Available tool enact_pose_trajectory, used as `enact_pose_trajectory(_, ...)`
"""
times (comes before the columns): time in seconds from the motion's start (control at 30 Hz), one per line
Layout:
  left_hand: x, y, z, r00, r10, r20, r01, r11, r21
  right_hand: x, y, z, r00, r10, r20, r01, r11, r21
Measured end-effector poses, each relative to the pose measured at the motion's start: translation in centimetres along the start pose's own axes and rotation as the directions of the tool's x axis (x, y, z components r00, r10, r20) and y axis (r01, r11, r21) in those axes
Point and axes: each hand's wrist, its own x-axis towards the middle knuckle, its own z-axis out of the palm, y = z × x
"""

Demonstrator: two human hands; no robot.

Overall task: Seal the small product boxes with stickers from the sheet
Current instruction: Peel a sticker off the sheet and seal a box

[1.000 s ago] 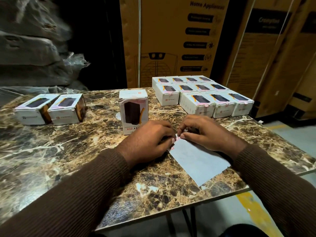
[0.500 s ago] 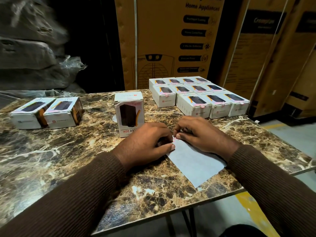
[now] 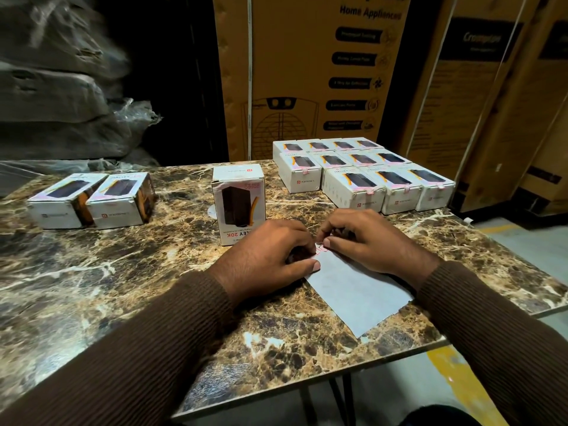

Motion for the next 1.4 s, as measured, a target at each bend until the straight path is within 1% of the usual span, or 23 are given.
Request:
enact_pose_trajectory(0.3, -0.03, 0.00, 0.16, 1.000, 0.007, -0.015, -0.007, 1.000, -0.005, 0.09, 0.05, 0.19, 0.998, -0.054, 0.008, 0.055, 0.998, -0.027)
enact_pose_trajectory(0.7, -0.02, 0.02, 0.28, 1.000, 0.009, -0.023, -0.009, 1.000, 0.010, 0.07, -0.16, 0.44, 0.998, -0.045, 0.037, 0.049, 0.994, -0.101)
enact_pose_trajectory(0.97, -0.09, 0.20, 0.09, 1.000, -0.003, 0.003, 0.003, 1.000, -0.002, -0.23, 0.08, 0.17, 0.999, -0.019, 0.042, 0.021, 0.999, -0.034)
enact_pose_trajectory(1.1, -0.14, 0.24, -0.02, 1.000, -0.014, 0.012, 0.014, 1.000, -0.006, -0.10, 0.08, 0.19, 0.999, -0.030, 0.036, 0.030, 1.000, -0.010)
enact_pose_trajectory(1.4, -0.16, 0.14, 0.18, 0.999, -0.033, 0.017, 0.033, 0.999, 0.012, -0.12, -0.12, 0.12, 0.999, -0.021, 0.036, 0.022, 0.999, -0.025)
